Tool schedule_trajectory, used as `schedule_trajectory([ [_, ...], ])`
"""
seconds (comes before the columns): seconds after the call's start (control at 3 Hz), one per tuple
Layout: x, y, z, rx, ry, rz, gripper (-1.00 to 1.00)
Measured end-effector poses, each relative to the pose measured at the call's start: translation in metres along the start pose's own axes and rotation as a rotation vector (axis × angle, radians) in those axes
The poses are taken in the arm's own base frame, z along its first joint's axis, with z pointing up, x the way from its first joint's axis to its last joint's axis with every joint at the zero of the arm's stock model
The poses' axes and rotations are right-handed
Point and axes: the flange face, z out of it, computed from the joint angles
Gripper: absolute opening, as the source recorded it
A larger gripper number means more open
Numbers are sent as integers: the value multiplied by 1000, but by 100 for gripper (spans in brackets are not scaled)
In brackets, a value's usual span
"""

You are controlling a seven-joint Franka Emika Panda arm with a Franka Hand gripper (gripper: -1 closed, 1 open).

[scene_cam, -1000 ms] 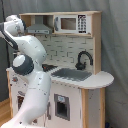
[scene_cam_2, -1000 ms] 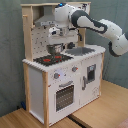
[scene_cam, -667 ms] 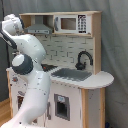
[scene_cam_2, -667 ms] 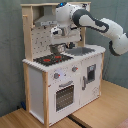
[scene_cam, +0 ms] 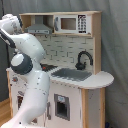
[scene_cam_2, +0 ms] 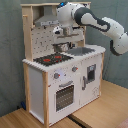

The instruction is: Play with the kitchen

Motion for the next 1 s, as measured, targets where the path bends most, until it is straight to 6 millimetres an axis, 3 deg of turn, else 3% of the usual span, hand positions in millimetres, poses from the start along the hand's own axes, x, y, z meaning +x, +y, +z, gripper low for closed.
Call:
schedule_trajectory([
  [0.67, -8, -29, -7, 19, -85, 106, -100],
  [1.0, -1, -60, -18, -13, -80, 53, -100],
])
